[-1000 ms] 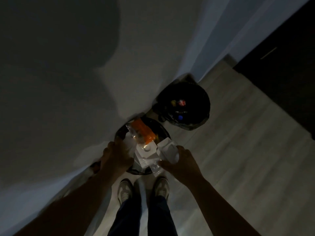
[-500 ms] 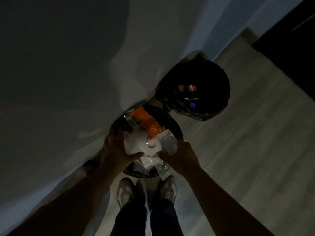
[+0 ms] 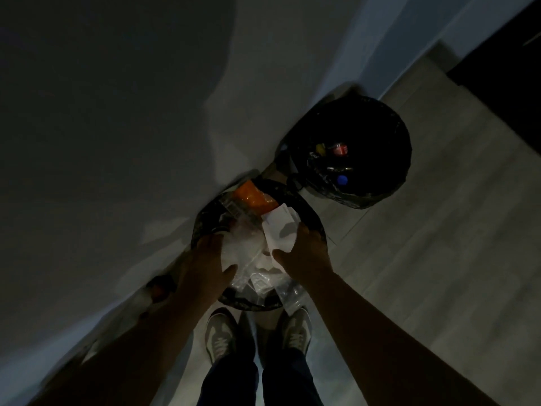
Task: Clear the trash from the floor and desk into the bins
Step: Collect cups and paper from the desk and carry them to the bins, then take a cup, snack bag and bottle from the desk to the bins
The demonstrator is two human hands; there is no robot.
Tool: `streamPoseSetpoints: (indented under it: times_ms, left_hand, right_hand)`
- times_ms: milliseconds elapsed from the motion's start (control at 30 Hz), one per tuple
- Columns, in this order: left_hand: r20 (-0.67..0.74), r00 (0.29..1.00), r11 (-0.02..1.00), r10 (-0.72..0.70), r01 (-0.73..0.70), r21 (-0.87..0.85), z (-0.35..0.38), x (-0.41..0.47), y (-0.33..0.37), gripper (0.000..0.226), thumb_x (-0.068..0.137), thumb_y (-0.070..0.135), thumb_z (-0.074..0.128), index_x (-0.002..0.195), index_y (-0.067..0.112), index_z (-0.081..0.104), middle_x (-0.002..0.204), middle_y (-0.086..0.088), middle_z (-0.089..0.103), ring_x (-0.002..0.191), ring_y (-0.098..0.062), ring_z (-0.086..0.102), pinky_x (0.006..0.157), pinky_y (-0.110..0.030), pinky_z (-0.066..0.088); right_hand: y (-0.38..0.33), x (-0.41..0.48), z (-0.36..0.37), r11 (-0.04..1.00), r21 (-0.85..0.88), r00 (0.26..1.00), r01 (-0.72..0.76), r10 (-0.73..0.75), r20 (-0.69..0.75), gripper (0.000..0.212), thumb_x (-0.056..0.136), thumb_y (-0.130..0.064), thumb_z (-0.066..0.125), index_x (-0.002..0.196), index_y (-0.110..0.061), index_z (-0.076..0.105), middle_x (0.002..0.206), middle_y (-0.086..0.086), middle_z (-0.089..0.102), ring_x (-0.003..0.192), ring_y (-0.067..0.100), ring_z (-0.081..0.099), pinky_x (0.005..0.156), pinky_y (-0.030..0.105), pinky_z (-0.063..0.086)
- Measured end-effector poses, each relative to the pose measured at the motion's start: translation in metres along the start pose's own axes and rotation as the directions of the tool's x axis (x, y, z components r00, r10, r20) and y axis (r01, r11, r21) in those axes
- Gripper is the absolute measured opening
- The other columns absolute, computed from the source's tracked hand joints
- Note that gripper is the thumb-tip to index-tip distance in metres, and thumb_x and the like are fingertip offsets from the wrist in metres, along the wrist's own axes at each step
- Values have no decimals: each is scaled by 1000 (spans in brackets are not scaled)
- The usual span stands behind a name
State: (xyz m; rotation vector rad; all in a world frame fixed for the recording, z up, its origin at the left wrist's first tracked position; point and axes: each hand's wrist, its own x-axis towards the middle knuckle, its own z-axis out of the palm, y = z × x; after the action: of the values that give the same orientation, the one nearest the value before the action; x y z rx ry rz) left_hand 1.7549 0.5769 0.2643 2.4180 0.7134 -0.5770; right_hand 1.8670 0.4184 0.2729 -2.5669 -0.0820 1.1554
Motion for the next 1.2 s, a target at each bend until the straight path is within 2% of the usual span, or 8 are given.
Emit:
streamPoseSetpoints:
  times_ms: [200,400,533,667,800,933,1067,1200]
  left_hand:
    - [-2,1000,1000,-9,9,27,-45,-25,24,62,80,24,71,134,4,48,130,-20,52,119,-35,51,98,-42,43]
    - [10,996,996,91,-91,13,-113,-84,51,35,72,26,56,96,4,68,86,-16,66,74,-34,67,63,-39,55]
    - [42,998,999,-45,46,-18,-170,-136,97,43,90,27,54,131,16,49,128,-6,53,120,-22,51,98,-28,39]
    - [-49,997,998,-61,59,-38,-215,-196,129,46,86,27,60,130,15,53,125,-6,58,117,-25,55,96,-26,40]
    - [-123,987,994,-103,98,-51,-263,-263,162,43,87,31,60,127,18,54,120,-4,58,111,-19,56,82,-21,39]
    - [-306,936,983,-171,143,-112,-299,-341,187,17,83,34,59,91,18,61,92,-3,62,87,-21,63,51,-13,26]
    - [-427,856,953,-290,216,-214,-320,-419,200,20,82,34,62,96,21,61,96,-1,63,89,-20,62,66,-25,41]
    - [-540,742,917,-397,291,-274,-330,-484,194,31,84,37,60,113,27,58,109,8,61,99,-10,59,77,-18,40]
  right_hand:
    - [0,-50,-34,992,-103,996,79,-74,56,53,84,-29,64,130,-13,43,130,10,48,117,25,51,97,37,48]
    - [-20,-130,-91,964,-175,980,199,-193,55,49,85,-28,64,129,-14,48,129,8,52,118,22,52,99,35,47]
    - [-41,-193,-144,903,-254,938,346,-339,73,50,87,-28,61,133,-15,45,132,7,50,121,20,50,100,31,45]
    - [-65,-254,-201,828,-296,878,476,-467,105,48,88,-30,61,132,-17,46,129,5,51,119,19,51,99,30,45]
    - [-95,-310,-253,728,-339,795,596,-594,124,43,86,-32,62,125,-19,50,123,2,56,115,20,54,96,31,46]
    - [-127,-372,-295,610,-314,676,728,-714,181,44,85,-28,64,126,-19,51,124,0,55,116,19,52,96,27,41]
    - [-152,-426,-311,437,-339,539,833,-780,318,40,86,-31,62,123,-21,50,120,-2,54,113,17,51,93,27,43]
    - [-184,-477,-304,242,-328,380,913,-799,466,47,86,-32,61,131,-27,48,129,-5,50,117,13,49,96,24,41]
